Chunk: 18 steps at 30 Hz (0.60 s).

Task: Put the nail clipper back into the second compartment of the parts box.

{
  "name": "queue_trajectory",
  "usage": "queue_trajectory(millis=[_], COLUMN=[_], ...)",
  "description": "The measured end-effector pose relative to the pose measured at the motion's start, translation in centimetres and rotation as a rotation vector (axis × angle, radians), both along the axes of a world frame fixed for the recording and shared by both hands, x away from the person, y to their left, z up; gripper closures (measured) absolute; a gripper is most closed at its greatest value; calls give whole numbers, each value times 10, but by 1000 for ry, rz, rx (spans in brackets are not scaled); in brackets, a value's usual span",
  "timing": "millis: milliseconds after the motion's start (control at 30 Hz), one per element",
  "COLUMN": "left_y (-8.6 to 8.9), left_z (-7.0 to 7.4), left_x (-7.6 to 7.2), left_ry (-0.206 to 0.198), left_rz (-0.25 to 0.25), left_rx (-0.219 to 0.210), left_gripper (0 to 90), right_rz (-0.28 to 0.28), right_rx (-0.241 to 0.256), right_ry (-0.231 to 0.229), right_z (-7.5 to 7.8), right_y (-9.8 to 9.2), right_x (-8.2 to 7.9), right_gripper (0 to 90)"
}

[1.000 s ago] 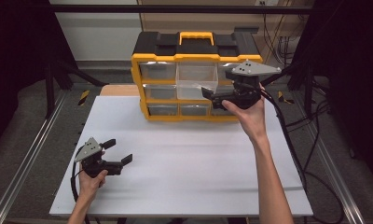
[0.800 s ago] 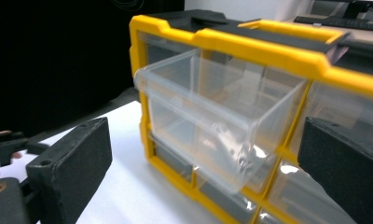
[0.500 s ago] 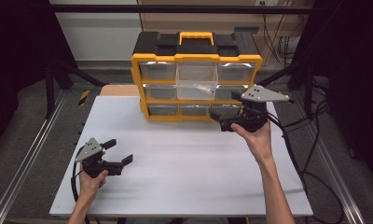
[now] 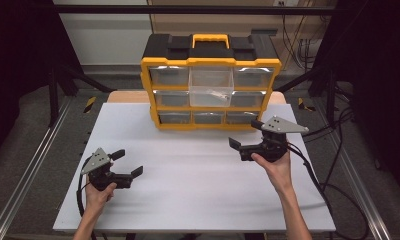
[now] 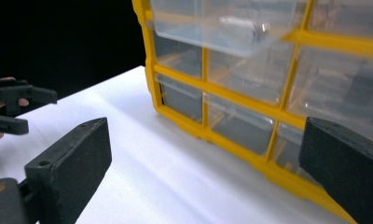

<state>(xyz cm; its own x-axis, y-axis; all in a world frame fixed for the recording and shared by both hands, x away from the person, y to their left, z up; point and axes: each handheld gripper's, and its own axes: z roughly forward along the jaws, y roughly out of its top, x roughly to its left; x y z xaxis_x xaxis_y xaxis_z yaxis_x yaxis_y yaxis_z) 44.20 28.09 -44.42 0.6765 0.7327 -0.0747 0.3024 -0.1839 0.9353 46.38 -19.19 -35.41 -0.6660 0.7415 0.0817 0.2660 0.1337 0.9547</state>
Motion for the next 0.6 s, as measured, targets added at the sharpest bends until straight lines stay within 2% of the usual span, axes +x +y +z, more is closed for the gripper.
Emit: queue_trajectory(millis=[367, 600], left_y=[0, -1], left_z=[0, 0], left_x=[0, -1], left_ry=[1, 0], left_rz=[-2, -5], left_rx=[4, 2], left_gripper=[33, 33], right_rz=[-32, -46], right_rx=[19, 39], right_ry=[41, 56], right_z=[-48, -70], right_y=[-27, -40], right_x=[-9, -12], right_gripper=[35, 29])
